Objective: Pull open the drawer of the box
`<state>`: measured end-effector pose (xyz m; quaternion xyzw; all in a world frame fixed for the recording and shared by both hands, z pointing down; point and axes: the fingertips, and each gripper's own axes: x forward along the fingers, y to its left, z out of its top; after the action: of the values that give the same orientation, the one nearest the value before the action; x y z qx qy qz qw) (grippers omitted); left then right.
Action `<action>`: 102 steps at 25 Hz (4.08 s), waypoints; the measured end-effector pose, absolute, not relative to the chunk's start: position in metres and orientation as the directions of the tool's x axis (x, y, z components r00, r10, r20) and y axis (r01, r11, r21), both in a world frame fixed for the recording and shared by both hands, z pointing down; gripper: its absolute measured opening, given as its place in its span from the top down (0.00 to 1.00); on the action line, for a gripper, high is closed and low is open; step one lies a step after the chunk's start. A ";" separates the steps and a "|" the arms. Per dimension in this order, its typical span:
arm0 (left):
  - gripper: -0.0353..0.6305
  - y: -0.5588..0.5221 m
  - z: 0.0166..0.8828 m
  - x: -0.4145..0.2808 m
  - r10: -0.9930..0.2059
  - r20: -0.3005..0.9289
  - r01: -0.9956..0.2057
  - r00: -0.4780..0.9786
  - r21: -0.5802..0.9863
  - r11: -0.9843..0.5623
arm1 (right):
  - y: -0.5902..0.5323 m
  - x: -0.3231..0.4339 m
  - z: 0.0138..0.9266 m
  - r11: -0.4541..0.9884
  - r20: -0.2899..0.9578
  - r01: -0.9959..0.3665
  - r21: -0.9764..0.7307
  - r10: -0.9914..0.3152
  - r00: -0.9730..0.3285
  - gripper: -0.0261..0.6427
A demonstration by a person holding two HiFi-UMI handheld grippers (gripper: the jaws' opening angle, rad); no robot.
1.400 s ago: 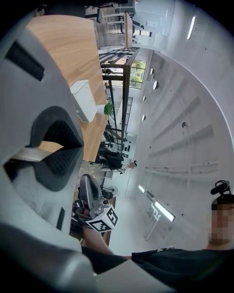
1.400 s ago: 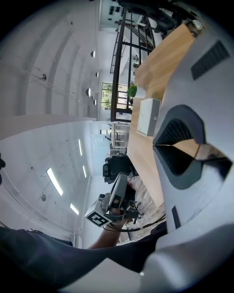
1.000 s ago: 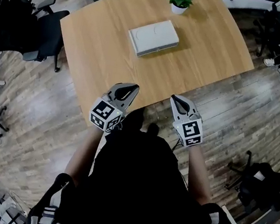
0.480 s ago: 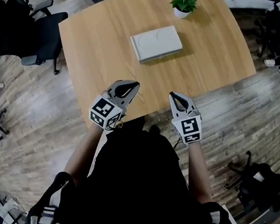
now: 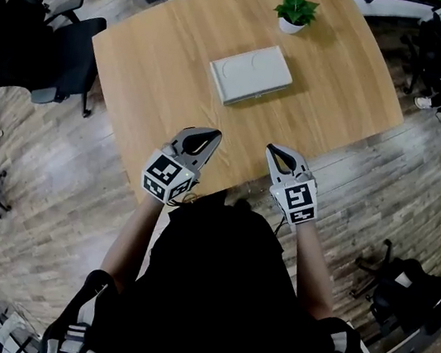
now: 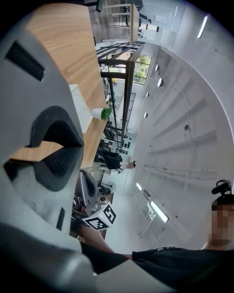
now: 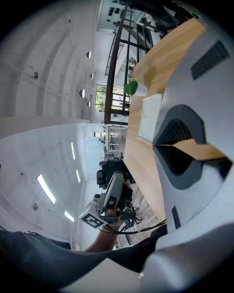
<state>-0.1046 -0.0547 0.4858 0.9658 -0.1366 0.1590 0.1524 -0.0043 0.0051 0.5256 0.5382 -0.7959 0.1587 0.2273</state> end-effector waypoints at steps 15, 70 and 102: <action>0.91 -0.064 0.485 -0.113 -0.268 0.394 -0.375 0.879 0.223 -0.900 | -0.018 -0.010 0.543 0.408 0.516 -0.912 -0.044 -0.772 -0.371 0.92; 0.91 -0.036 0.494 -0.098 -0.619 0.517 -0.766 0.591 0.122 -0.631 | -0.153 0.052 0.726 0.418 0.719 -0.873 -0.249 -0.525 -0.456 0.80; 0.91 -0.021 0.488 -0.104 -0.622 0.495 -0.758 0.607 0.124 -0.640 | -0.145 0.052 0.731 0.237 0.730 -0.908 -0.346 -0.540 -0.419 0.84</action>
<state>-0.1039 -0.0215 0.4883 0.8814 -0.3914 0.2082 0.1631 0.0522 -0.1450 0.7309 0.4831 -0.7492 0.3849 0.2391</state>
